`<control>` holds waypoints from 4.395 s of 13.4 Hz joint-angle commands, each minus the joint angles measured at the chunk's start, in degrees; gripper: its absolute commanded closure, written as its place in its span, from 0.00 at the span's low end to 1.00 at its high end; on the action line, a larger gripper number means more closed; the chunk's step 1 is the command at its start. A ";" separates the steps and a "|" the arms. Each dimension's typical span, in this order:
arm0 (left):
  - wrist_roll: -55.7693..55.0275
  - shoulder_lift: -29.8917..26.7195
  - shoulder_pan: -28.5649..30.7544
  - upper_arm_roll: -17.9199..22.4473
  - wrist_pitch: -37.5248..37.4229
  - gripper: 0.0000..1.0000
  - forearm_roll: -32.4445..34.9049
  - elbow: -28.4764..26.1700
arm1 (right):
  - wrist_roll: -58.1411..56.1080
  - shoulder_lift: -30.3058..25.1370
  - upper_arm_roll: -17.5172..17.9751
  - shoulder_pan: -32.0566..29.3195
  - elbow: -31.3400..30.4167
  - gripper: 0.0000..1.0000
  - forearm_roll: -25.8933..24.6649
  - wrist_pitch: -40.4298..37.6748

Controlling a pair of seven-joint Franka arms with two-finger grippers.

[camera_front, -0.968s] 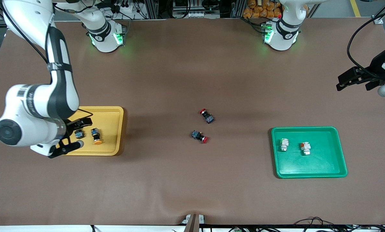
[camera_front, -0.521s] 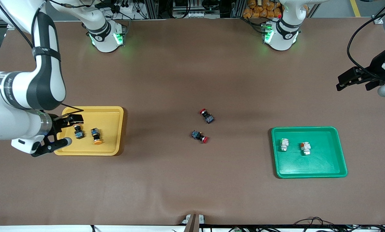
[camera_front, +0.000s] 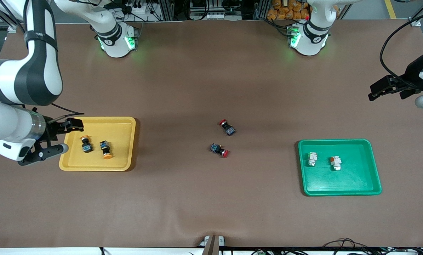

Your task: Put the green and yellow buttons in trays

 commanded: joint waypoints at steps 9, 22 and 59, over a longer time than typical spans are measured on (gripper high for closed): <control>-1.22 0.15 -0.13 -1.03 -0.94 0.00 0.88 1.00 | 9.66 -10.56 25.29 -20.26 -14.32 0.00 -5.02 6.26; -1.22 0.15 -0.13 -1.12 -0.94 0.00 0.88 1.09 | 15.46 -14.87 28.89 -22.80 -16.61 0.00 -7.92 6.52; -1.13 0.06 -0.04 -1.12 -0.94 0.00 0.88 1.36 | 7.04 -20.58 21.06 -22.25 -23.12 0.00 -7.30 8.37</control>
